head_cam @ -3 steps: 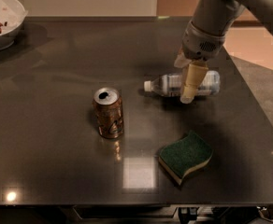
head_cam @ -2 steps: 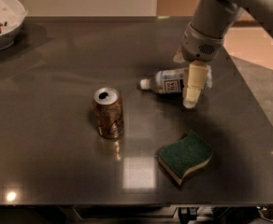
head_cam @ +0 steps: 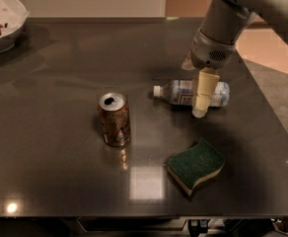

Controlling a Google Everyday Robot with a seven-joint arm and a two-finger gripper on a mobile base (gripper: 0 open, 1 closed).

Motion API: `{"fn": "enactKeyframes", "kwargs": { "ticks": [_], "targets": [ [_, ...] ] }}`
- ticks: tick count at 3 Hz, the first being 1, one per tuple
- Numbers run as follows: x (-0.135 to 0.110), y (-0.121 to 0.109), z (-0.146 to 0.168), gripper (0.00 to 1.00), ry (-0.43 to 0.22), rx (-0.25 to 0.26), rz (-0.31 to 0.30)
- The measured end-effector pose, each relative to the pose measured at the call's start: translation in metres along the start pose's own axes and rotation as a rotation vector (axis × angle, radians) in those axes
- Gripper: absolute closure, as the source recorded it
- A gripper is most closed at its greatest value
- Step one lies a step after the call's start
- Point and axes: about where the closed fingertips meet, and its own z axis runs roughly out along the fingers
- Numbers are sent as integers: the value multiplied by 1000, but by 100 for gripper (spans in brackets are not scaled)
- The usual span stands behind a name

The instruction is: Knock blue plastic bottle over

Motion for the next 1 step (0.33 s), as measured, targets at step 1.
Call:
{"fn": "enactKeyframes", "kwargs": {
  "ticks": [1],
  "targets": [
    [0,0,1,0,-1,-2,0]
  ]
}}
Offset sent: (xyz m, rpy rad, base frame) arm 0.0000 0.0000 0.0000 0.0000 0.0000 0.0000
